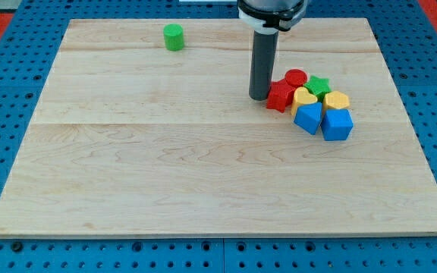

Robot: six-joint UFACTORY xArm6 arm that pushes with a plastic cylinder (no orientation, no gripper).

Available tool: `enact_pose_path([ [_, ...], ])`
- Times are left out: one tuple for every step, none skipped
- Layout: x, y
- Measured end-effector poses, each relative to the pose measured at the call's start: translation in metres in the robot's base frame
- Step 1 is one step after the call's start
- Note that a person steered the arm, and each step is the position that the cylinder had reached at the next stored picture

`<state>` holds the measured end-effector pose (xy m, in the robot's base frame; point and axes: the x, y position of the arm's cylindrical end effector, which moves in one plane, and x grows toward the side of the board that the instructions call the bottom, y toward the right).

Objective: Move your arm closer to the green circle

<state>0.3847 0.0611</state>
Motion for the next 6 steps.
enact_pose_path([
  [-0.009,-0.043],
  [-0.053,-0.081],
  [-0.088,-0.026],
  [-0.144,-0.046],
  [-0.185,-0.110],
  [-0.185,-0.168],
])
